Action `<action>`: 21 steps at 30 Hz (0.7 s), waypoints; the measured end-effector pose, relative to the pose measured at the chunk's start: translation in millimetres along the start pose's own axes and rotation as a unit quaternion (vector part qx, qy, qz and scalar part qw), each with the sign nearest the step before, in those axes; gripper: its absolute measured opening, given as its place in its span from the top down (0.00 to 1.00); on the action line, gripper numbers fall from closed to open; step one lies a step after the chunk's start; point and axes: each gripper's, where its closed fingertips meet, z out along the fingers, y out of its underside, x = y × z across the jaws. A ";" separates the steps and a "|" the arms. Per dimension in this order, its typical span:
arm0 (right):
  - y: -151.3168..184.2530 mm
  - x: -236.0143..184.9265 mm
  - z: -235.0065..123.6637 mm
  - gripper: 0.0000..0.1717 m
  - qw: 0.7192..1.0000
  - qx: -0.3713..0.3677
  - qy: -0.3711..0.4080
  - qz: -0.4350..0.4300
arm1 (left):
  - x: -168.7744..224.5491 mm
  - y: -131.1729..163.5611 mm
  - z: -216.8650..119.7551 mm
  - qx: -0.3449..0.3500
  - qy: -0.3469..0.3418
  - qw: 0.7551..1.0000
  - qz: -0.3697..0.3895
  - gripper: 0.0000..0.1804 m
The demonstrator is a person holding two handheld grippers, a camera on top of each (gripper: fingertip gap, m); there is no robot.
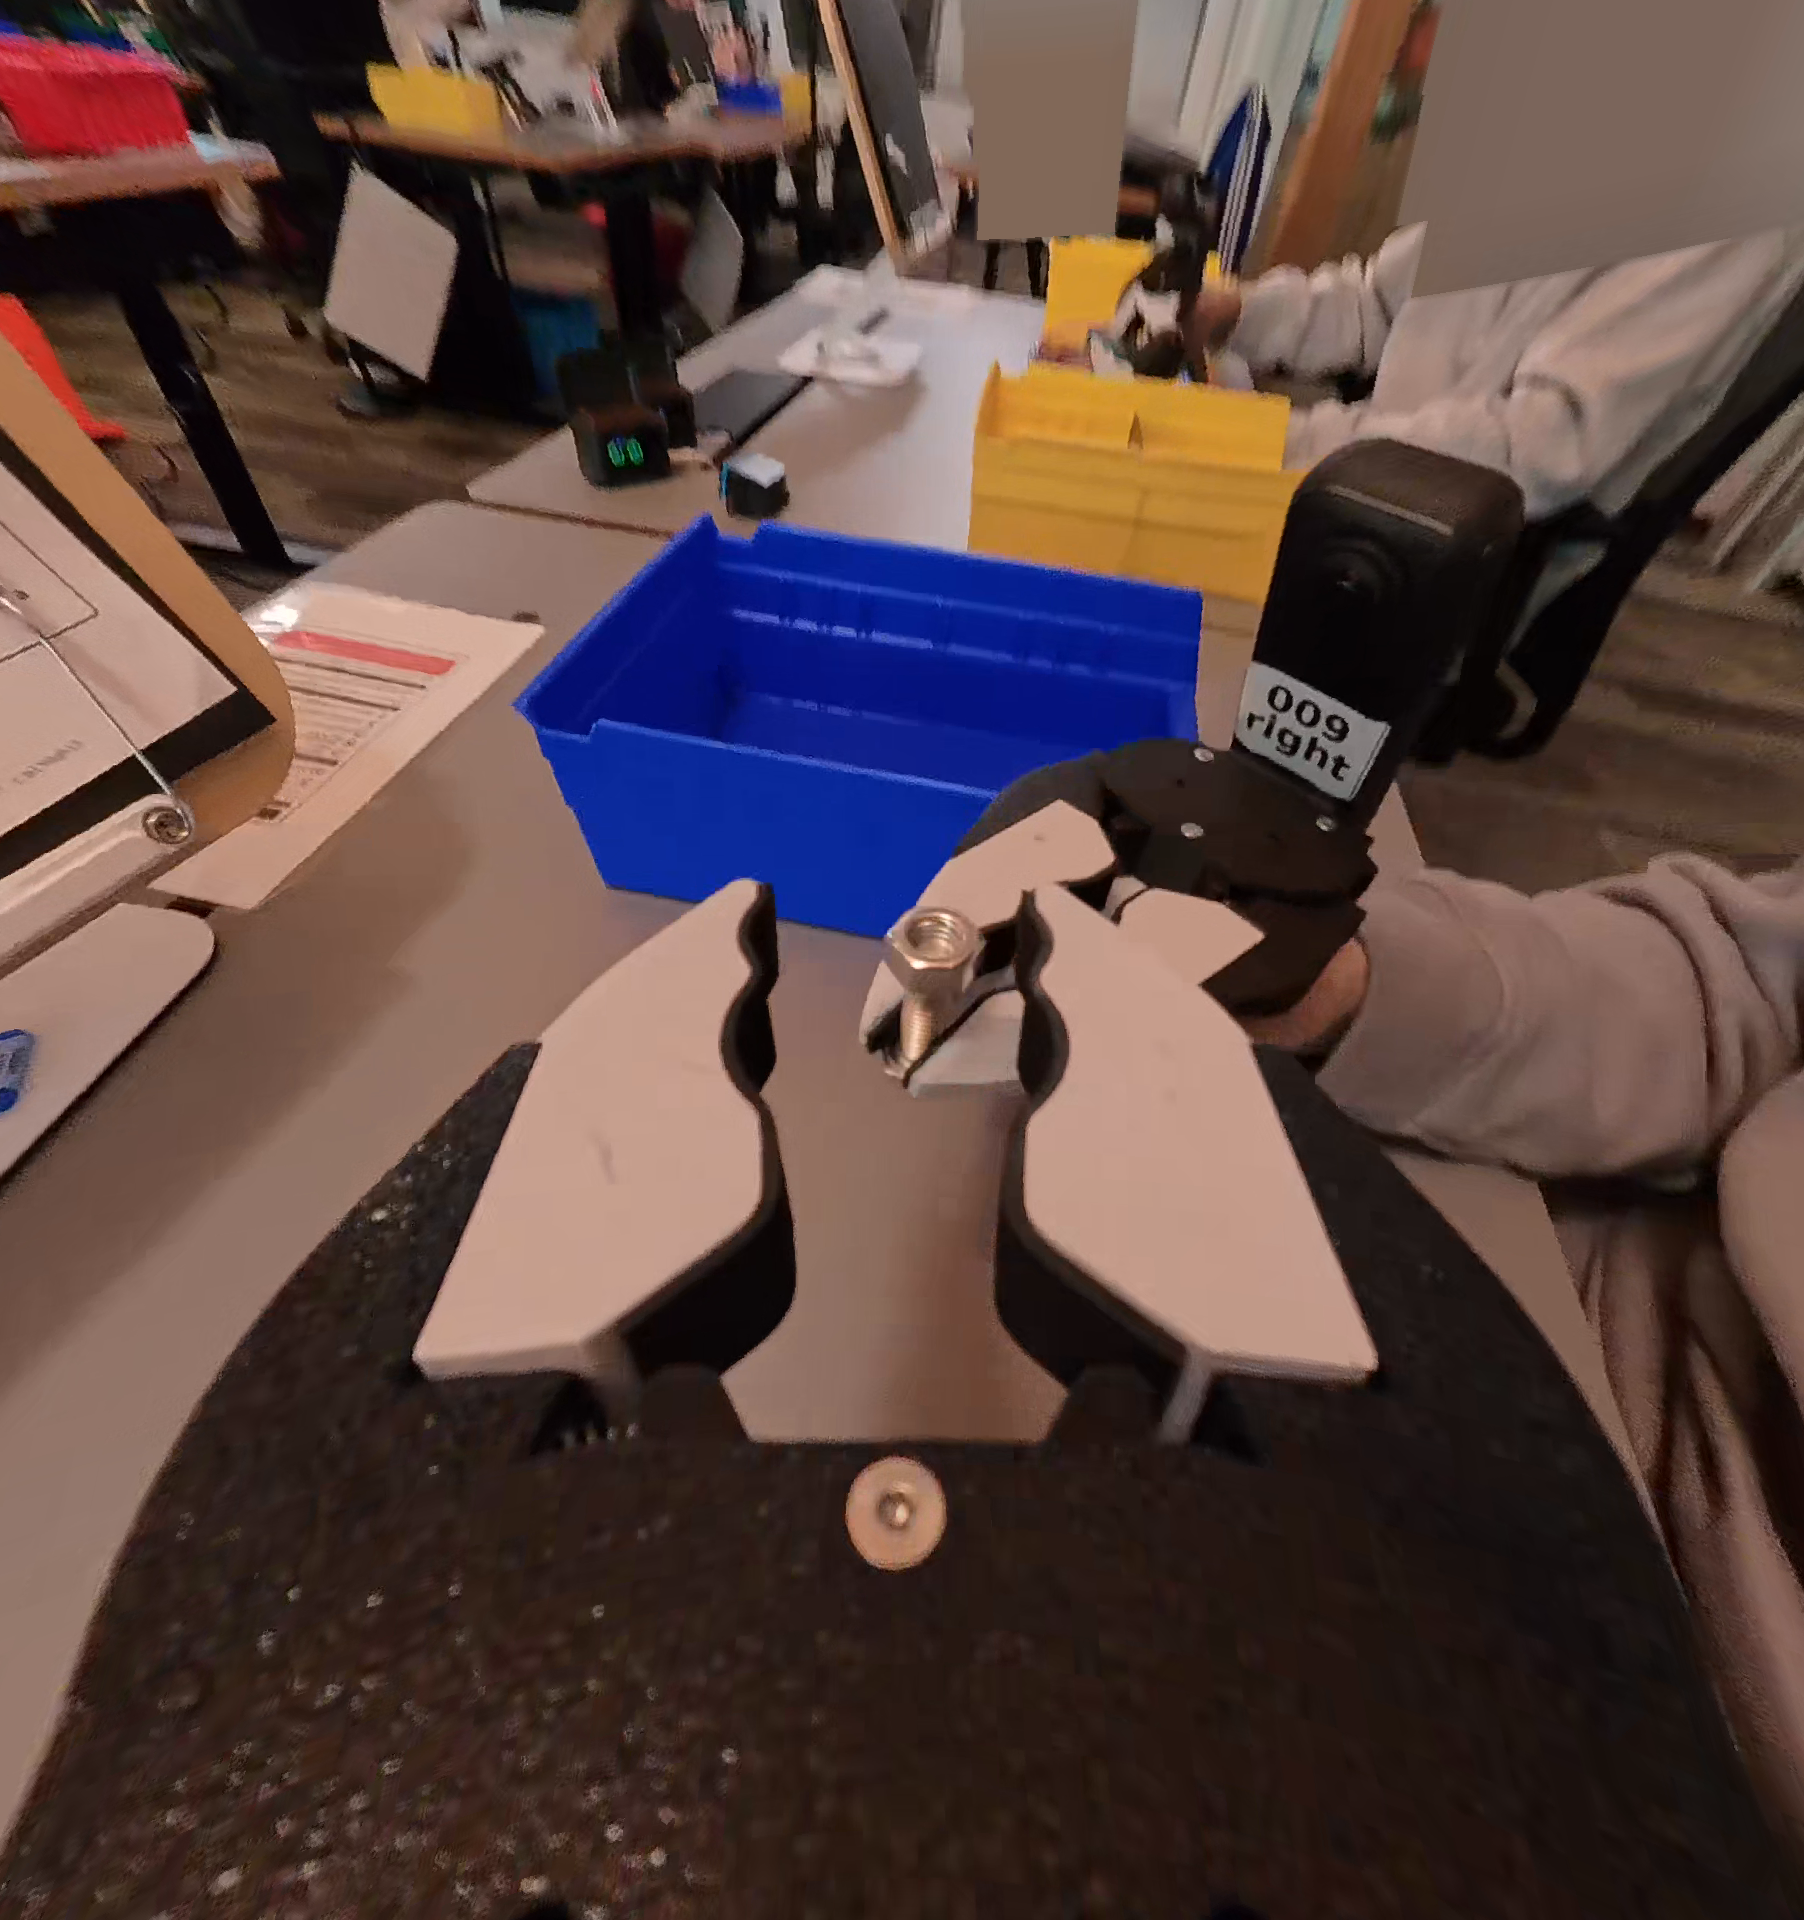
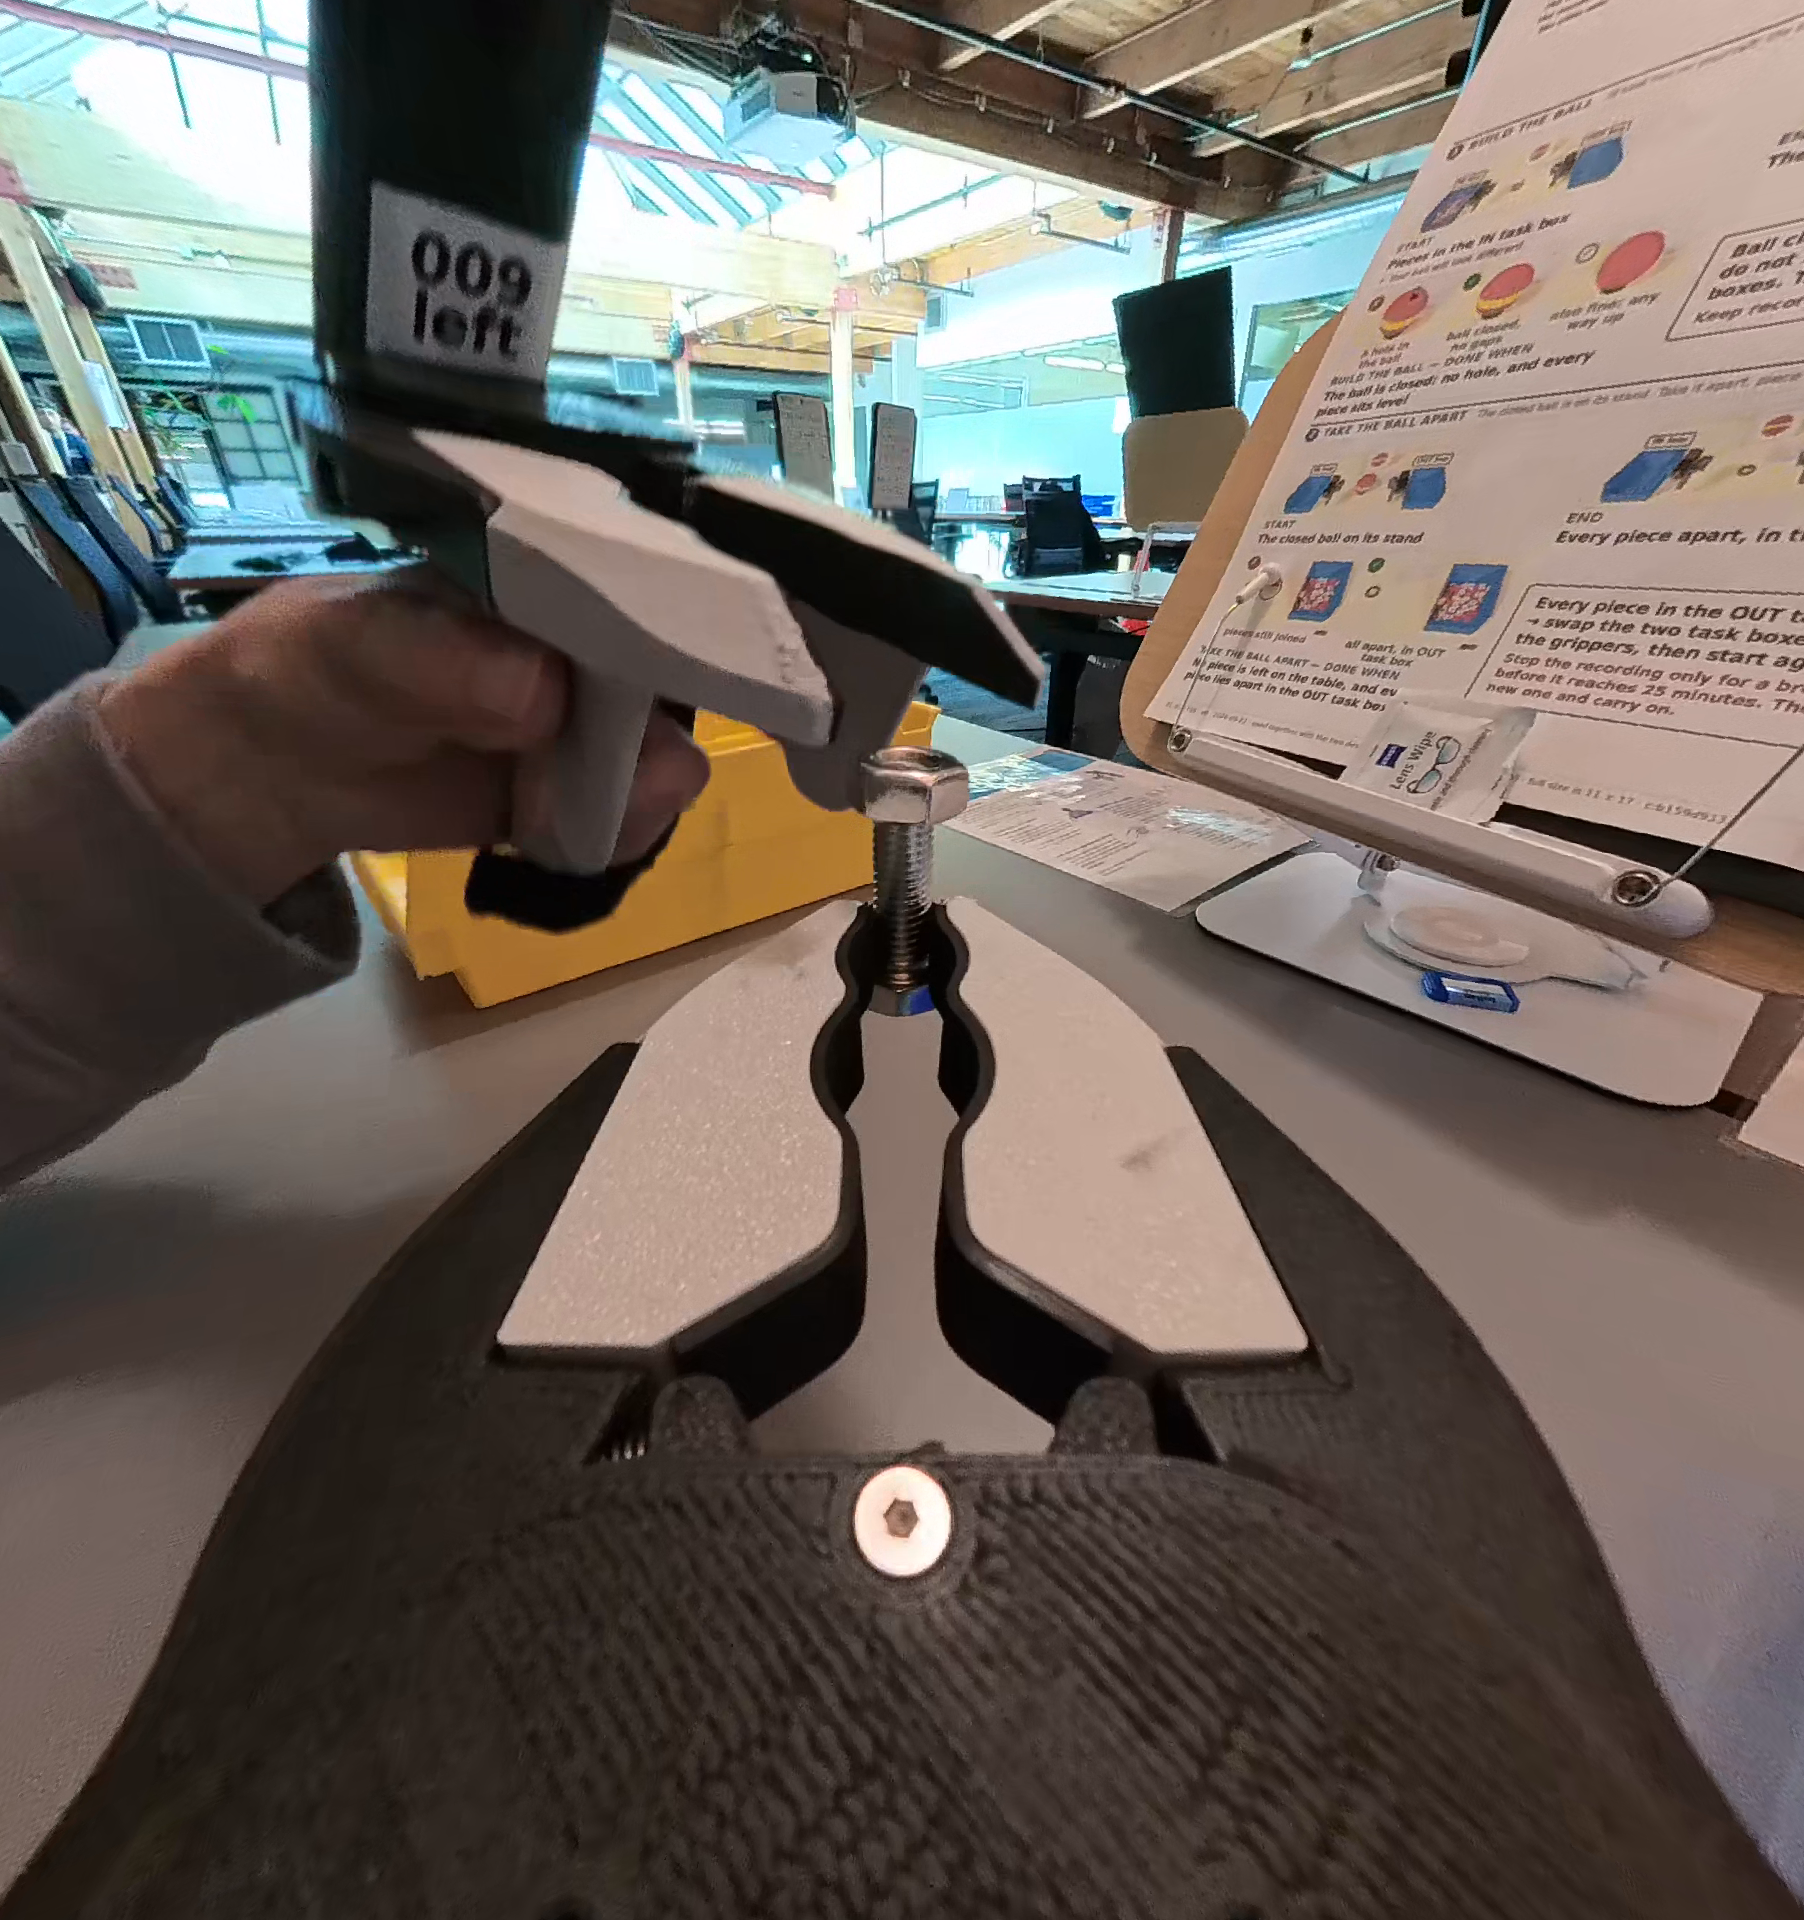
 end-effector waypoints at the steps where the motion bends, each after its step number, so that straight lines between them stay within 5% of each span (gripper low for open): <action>1: -0.1 -0.4 0.3 0.95 1.000 0.000 0.000 0.000 | 0.5 1.3 0.2 0.018 -0.006 1.000 -0.003 0.76; 5: 0.7 -2.9 1.4 0.95 1.000 -0.001 -0.003 -0.002 | 4.6 0.6 0.0 0.067 0.003 0.998 -0.021 0.79; 21: 1.9 -3.7 2.7 0.95 1.000 -0.002 -0.007 0.007 | -2.2 11.5 -3.5 0.045 -0.015 0.998 -0.028 0.82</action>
